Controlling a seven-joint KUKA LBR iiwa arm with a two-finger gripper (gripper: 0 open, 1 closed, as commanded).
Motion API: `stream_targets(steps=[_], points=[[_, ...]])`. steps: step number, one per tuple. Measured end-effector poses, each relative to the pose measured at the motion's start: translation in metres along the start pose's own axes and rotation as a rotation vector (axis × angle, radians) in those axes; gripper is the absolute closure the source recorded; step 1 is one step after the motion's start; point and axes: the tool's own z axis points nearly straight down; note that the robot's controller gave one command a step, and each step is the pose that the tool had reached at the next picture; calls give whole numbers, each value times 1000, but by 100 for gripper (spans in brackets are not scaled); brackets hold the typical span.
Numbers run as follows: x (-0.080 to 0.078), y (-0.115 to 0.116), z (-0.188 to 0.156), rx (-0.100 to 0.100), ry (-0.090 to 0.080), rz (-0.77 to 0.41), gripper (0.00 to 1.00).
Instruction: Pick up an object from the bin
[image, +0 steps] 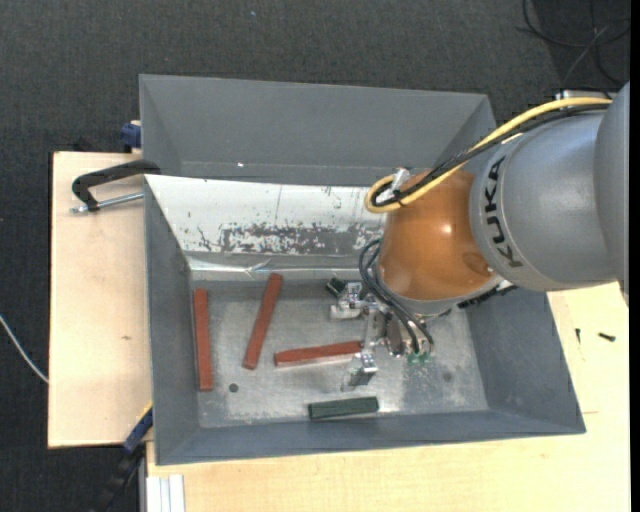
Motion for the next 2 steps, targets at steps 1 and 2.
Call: stream_targets(steps=[1,2], points=[[-4,13,-4,-1,-6,76,0],[4,2,42,-1,-3,150,0]])
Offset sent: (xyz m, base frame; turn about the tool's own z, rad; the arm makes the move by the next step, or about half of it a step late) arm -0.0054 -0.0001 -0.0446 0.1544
